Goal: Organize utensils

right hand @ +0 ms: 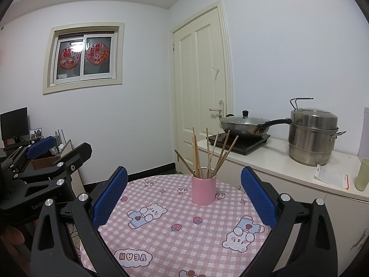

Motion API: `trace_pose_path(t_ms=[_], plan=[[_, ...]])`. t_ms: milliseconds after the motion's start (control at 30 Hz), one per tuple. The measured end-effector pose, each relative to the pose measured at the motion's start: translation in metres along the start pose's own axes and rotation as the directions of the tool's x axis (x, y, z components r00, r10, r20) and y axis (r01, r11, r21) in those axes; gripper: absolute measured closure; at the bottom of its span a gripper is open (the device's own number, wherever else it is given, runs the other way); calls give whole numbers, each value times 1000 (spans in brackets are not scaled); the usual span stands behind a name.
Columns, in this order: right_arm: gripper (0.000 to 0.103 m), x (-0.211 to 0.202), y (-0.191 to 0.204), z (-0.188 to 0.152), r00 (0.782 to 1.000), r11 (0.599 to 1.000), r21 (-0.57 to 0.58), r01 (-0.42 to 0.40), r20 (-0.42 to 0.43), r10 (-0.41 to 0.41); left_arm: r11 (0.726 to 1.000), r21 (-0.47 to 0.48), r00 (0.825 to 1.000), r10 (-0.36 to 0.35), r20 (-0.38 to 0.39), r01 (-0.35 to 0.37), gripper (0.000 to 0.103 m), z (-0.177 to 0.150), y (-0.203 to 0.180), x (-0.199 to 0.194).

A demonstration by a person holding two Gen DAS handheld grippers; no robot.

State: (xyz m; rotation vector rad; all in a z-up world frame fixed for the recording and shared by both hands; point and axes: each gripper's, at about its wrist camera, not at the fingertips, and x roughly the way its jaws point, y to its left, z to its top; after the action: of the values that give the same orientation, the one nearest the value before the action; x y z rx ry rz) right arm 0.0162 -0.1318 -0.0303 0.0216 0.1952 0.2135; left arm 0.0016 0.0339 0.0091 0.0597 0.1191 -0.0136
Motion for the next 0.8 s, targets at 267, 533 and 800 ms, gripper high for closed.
trace_pose_path(t_ms=[267, 533, 800], plan=[[8, 0, 1, 0, 1000, 1000, 0, -1, 0, 1, 1000, 2, 1000, 1, -1, -1, 6, -1, 1, 0], [8, 3, -3, -1, 1000, 1000, 1, -3, -4, 3, 1000, 2, 1000, 0, -6, 0, 6, -4, 1, 2], [8, 4, -3, -2, 1000, 1000, 4, -5, -10, 5, 1000, 3, 1000, 0, -12, 0, 6, -5, 1, 4]])
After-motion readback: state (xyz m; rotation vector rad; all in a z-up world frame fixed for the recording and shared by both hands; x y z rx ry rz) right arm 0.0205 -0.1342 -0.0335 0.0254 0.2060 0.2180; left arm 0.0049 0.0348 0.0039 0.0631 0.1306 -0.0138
